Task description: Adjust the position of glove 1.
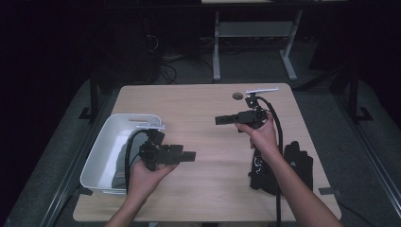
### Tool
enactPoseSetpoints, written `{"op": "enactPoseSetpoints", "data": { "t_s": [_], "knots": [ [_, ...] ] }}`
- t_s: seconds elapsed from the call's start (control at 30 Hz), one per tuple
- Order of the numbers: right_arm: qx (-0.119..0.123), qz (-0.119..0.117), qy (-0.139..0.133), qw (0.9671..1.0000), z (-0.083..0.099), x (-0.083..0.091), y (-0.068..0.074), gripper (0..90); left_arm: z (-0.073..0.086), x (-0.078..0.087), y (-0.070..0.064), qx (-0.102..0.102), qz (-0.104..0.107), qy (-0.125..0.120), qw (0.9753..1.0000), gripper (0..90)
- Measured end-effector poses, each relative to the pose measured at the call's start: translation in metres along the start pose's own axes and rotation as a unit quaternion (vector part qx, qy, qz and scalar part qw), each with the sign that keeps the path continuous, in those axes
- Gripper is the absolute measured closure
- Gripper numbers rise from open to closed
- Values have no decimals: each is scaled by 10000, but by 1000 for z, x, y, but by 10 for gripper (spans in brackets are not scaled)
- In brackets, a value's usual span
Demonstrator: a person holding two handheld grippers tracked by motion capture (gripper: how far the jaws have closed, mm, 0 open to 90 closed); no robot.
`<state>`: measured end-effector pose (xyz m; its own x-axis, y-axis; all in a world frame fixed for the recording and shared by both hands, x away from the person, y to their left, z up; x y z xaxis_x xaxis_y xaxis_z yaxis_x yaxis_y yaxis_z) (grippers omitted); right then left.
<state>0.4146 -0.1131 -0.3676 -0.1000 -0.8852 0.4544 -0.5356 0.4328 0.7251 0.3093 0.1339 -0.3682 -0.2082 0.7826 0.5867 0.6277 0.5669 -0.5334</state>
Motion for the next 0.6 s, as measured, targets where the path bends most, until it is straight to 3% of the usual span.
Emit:
{"op": "enactPoseSetpoints", "data": {
  "t_s": [0.6],
  "knots": [
    [-156, 144, -202, 9996, 21, 43, -19, 432, -8, -40, -16, -100, 251, 147, 9995, 225]
  ]
}}
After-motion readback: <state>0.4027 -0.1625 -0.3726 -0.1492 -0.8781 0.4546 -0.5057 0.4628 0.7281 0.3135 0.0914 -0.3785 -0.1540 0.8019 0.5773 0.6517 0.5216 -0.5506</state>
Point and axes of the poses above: each handheld gripper's, and its own axes: x roughly backward along the jaws, z roughly out of its underside, y roughly to its left, the point moved 4 cm from there along -x, roughly forward along the jaws, and after that the axes turned 5 degrees about y, right-handed, at the moved point
